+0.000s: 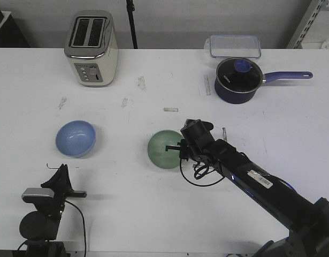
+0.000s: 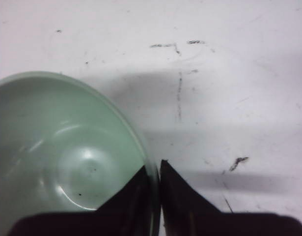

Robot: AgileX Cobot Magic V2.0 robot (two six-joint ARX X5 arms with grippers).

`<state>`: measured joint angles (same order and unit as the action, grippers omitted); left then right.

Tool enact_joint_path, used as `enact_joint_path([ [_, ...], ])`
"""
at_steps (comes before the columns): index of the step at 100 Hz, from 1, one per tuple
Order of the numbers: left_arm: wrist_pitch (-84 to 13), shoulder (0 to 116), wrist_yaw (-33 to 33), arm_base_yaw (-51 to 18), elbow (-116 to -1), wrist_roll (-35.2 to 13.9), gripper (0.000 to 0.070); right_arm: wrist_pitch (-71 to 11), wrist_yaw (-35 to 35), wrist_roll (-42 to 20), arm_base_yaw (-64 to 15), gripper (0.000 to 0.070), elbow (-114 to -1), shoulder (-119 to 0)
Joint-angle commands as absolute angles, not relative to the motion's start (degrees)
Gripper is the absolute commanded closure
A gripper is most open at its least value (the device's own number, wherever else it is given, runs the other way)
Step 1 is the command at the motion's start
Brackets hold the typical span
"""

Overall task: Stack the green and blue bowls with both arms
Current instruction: 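Slide the green bowl with the right gripper toward the table center, then release the green bowl and retract the right gripper to rest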

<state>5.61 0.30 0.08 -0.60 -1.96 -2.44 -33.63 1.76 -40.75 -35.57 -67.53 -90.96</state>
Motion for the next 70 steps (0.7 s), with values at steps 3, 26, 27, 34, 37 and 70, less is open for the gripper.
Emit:
enact_joint_path([
  [3,6.5,0.2,-0.1,-0.6,-0.7,-2.0,0.0698,-33.5,1.9,-41.3,-36.1,0.0697,-68.1,-93.1],
  [26,6.5,0.2,-0.1,-0.6,-0.7,-2.0,0.0698,-34.7,1.5,-41.1,-36.1,0.0569,-68.1,-94.0],
  [27,6.5,0.2,-0.1,-0.6,-0.7,-2.0,0.0698,-34.7,1.5,-41.1,-36.1,0.0559,-68.1,-94.0],
  [34,6.5,0.2,-0.1,-0.6,-0.7,-2.0,0.0698,-34.2,1.5,-41.1,-36.1,0.0506,-68.1,-94.0],
  [37,6.5,0.2,-0.1,-0.6,-0.7,-2.0,0.0698,-34.0,1.5,-41.1,-36.1,0.0487,-68.1,-94.0],
  [70,6.5,0.2,-0.1,-0.6,-0.7,-2.0,0.0698,-31.6,4.7,-36.7,-35.5,0.0208,-68.3,-87.0],
])
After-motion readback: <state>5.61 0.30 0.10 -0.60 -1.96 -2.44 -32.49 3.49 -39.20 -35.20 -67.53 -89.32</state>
